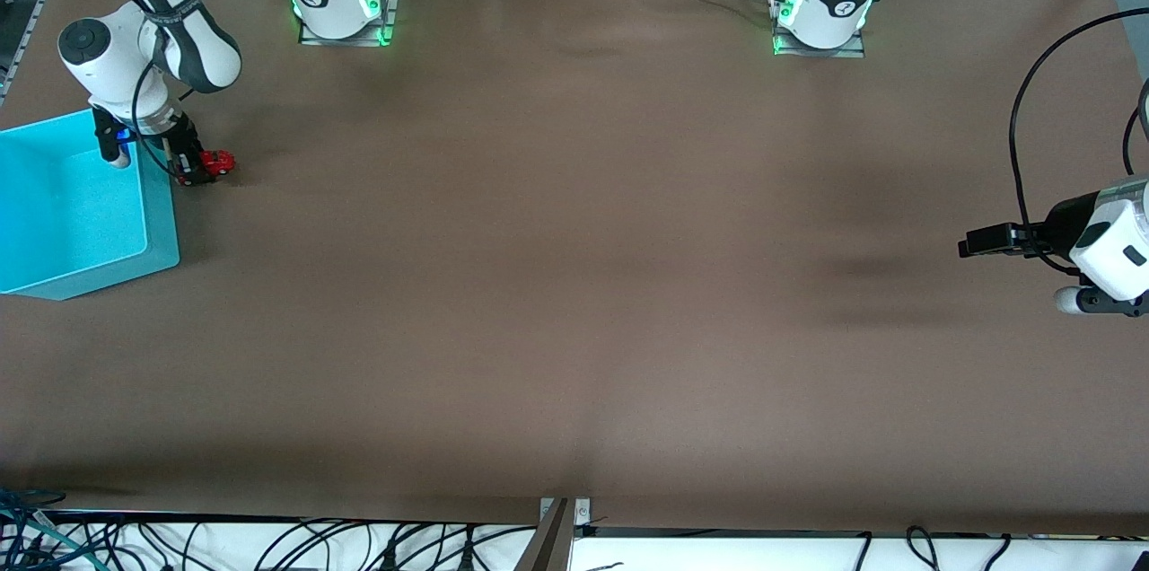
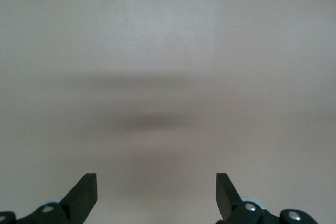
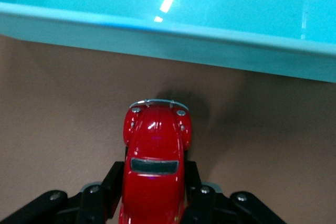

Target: Wind red beetle toy and store in blue box

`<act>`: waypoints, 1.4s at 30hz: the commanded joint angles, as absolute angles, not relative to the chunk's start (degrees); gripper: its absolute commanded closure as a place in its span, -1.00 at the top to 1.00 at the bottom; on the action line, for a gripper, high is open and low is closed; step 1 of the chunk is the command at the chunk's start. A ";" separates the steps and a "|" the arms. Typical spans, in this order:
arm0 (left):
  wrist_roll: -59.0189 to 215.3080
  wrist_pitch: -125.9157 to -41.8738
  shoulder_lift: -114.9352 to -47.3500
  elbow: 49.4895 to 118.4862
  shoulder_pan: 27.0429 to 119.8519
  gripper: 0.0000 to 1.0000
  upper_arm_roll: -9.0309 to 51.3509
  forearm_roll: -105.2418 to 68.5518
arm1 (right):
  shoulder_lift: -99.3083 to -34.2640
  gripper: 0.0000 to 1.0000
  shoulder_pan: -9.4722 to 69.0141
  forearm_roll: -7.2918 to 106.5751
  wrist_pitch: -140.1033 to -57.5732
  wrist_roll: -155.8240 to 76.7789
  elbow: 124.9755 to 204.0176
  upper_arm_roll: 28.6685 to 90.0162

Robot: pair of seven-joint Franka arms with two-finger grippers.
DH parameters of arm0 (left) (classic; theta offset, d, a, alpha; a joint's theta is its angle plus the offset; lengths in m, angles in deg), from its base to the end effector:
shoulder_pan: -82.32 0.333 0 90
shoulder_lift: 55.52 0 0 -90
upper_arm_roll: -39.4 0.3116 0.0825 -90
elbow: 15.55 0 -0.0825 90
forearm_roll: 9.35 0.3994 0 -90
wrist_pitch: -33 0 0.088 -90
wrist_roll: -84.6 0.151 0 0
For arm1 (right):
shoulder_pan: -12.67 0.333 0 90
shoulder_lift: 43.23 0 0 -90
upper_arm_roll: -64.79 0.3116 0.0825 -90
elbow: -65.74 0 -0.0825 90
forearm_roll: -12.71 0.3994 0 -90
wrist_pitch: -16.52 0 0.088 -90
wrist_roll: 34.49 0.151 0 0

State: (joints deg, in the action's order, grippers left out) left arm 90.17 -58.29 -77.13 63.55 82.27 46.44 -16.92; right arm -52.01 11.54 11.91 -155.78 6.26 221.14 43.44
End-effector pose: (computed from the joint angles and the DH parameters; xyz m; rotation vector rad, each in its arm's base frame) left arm 0.6598 0.0506 0.4378 3.0296 0.0509 -0.2297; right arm 0.3922 -0.1714 0.1342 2.6563 -1.5953 0.2470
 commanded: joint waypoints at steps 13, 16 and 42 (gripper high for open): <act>91.36 -57.52 -77.05 63.11 82.32 1.00 46.52 -16.82 | -44.91 -1.00 11.00 2.53 -139.94 -0.12 216.83 47.30; 91.36 -57.43 -77.05 63.11 82.23 1.00 46.43 -16.82 | -44.12 -1.00 11.00 -0.56 -133.97 -3.10 213.84 47.65; 91.10 -57.43 -76.97 63.11 82.23 1.00 46.34 -16.82 | -45.60 -1.00 10.30 -0.92 -109.87 -49.15 193.89 42.56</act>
State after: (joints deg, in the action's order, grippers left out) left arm 90.29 -58.28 -77.13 63.56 82.22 46.36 -16.93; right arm -43.71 11.20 0.11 -111.03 -39.92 196.87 44.55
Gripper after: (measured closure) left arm 0.000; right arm 0.476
